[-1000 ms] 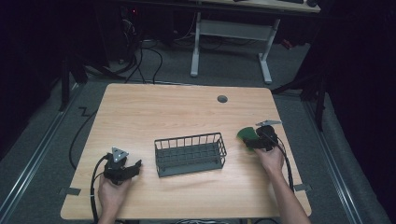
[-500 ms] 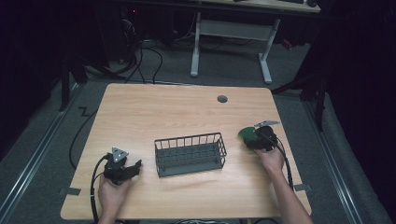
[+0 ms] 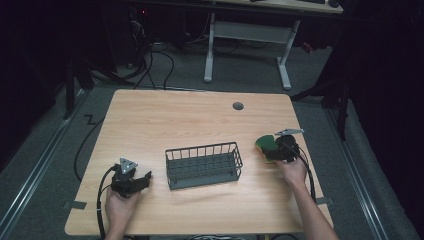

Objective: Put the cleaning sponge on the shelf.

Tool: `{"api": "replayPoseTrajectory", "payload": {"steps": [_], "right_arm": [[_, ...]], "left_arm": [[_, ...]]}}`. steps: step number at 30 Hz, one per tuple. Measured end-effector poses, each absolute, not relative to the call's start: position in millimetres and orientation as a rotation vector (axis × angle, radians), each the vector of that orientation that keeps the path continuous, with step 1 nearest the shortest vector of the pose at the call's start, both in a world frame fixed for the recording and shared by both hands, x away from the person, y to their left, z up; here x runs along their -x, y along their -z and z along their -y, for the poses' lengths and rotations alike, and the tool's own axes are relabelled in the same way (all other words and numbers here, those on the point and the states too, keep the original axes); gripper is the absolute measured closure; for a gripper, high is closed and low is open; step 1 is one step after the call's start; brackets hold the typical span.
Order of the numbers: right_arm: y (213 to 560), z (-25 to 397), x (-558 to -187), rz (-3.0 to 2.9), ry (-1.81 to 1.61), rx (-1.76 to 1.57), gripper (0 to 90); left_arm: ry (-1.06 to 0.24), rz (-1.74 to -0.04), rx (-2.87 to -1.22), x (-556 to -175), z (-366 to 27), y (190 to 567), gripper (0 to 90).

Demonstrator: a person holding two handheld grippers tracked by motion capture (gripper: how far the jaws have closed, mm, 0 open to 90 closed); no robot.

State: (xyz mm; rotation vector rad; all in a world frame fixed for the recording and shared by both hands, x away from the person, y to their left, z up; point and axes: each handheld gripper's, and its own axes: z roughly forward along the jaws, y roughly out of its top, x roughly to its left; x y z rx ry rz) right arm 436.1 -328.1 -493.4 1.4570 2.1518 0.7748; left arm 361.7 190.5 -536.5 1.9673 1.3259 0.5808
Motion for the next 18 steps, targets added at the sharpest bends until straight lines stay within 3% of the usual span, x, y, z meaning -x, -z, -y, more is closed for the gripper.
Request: {"api": "replayPoseTrajectory", "payload": {"steps": [18], "right_arm": [[474,329,-422,-2.158,-0.866,-1.425,30.4]], "left_arm": [[-0.581,-1.326,-1.968,-362,-190,537,33.1]]}}
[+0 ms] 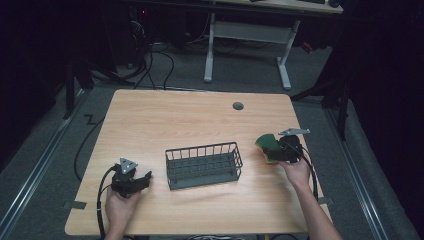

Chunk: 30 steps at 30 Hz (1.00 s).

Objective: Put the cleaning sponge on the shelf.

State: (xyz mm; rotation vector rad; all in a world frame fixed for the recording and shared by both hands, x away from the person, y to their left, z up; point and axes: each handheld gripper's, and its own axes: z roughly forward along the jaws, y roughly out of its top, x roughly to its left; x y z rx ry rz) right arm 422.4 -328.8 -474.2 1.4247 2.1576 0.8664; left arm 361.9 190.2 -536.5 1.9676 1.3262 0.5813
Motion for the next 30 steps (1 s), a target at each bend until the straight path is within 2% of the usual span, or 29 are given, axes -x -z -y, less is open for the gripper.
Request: {"api": "replayPoseTrajectory", "payload": {"steps": [14,30], "right_arm": [[453,329,-414,-2.173,-0.912,-1.363,30.4],[418,307,-413,-2.239,-1.038,-1.223,30.5]], "left_arm": [[-0.579,-1.32,-1.973,-362,-190,536,33.3],[-0.576,-1.315,-1.97,-363,-190,537,34.6]]}}
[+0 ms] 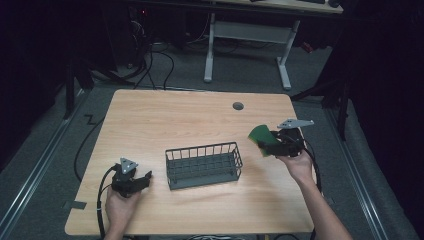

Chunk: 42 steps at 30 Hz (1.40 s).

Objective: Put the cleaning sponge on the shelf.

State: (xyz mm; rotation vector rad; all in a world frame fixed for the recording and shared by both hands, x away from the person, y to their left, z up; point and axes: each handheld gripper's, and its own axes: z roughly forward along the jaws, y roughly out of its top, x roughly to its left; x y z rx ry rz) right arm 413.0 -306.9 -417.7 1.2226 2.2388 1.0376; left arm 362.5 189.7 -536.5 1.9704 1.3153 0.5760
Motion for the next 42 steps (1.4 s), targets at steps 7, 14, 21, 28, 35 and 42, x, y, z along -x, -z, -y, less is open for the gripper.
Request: {"api": "replayPoseTrajectory", "payload": {"steps": [7,14,21,28,35,42], "right_arm": [[402,289,-413,-2.282,-1.053,-1.123,30.5],[389,268,-414,-2.329,-1.088,-1.029,30.4],[380,249,-414,-2.374,-1.104,-0.941,30.4],[376,226,-413,-2.44,-1.109,-0.816,30.4],[386,202,-417,-2.557,-1.076,-0.695,30.3],[401,187,-423,-2.624,-1.013,-0.632,30.2]], "left_arm": [[-0.575,-1.315,-1.971,-362,-190,536,34.6],[-0.575,-1.315,-1.971,-363,-190,536,34.6],[-0.576,-1.316,-1.97,-362,-190,536,34.6],[-0.576,-1.316,-1.971,-362,-190,536,34.6],[-0.578,-1.317,-1.971,-362,-190,536,34.6],[-0.58,-1.318,-1.969,-362,-189,537,34.6]]}}
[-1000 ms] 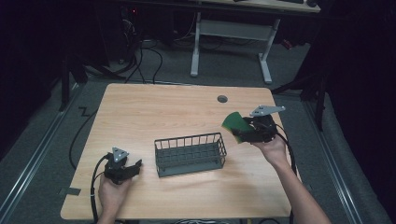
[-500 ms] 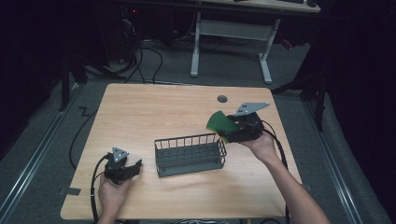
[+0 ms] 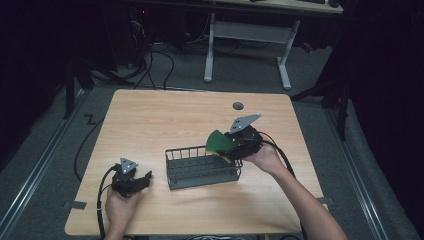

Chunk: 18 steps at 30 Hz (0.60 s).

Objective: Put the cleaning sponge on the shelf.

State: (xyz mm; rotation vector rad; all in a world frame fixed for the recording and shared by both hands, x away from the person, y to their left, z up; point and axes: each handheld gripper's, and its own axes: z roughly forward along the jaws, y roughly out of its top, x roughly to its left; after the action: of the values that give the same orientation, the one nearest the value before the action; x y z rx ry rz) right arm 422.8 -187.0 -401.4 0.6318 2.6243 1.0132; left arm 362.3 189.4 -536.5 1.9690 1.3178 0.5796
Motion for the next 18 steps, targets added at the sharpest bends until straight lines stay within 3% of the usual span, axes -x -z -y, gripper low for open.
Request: {"api": "replayPoseTrajectory", "payload": {"steps": [18], "right_arm": [[414,178,-423,-2.649,-0.952,-0.561,29.9]], "left_arm": [[-0.582,-1.319,-1.969,-362,-189,537,34.6]]}}
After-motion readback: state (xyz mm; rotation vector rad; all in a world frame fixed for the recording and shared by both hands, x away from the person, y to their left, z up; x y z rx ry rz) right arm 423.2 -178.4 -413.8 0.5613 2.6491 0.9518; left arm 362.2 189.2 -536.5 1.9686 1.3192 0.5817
